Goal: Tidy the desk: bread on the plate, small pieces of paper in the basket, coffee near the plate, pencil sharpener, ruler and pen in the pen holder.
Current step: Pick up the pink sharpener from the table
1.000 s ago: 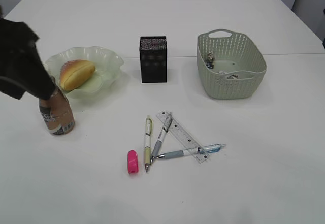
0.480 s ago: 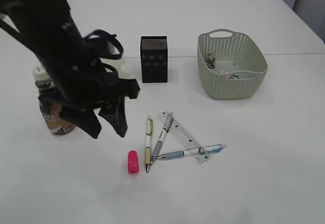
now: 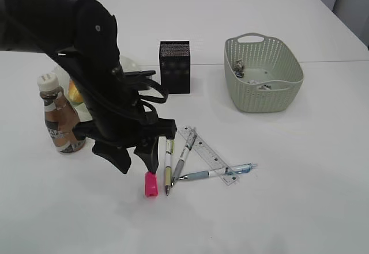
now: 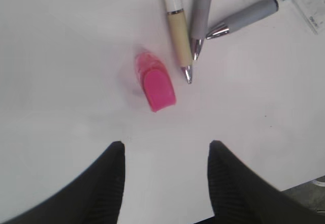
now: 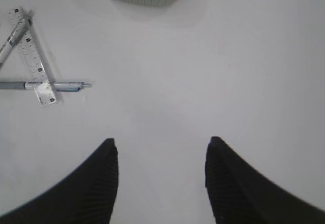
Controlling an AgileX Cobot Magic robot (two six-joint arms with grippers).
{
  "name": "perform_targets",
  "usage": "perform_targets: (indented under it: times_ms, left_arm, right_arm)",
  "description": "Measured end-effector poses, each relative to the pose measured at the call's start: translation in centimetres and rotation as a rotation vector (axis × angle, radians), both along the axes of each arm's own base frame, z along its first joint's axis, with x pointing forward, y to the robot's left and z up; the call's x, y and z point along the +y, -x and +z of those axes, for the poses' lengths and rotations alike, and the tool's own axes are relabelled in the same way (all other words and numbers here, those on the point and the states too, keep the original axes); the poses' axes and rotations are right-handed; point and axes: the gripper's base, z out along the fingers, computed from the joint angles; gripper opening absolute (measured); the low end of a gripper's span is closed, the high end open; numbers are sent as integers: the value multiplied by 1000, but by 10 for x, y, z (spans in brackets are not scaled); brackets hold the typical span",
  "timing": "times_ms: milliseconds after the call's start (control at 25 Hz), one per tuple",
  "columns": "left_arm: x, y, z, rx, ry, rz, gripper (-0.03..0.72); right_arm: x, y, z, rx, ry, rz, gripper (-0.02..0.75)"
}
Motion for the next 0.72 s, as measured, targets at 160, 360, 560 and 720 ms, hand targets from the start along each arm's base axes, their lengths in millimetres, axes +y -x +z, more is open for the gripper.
perform_targets:
  times_ms: [160, 360, 560, 720]
  left_arm:
    - [-1, -2, -9, 15, -14, 0, 379]
    - [-3, -5, -24, 25, -28, 3, 380]
    - [-5, -9, -33, 10, -22, 11, 380]
    - [-6, -10, -38, 11, -25, 13, 380]
  right_arm:
    - [0, 0, 0, 0, 0, 0, 434]
    - [0, 0, 0, 0, 0, 0, 434]
    - [0, 0, 0, 0, 0, 0, 434]
    - [0, 0, 0, 0, 0, 0, 434]
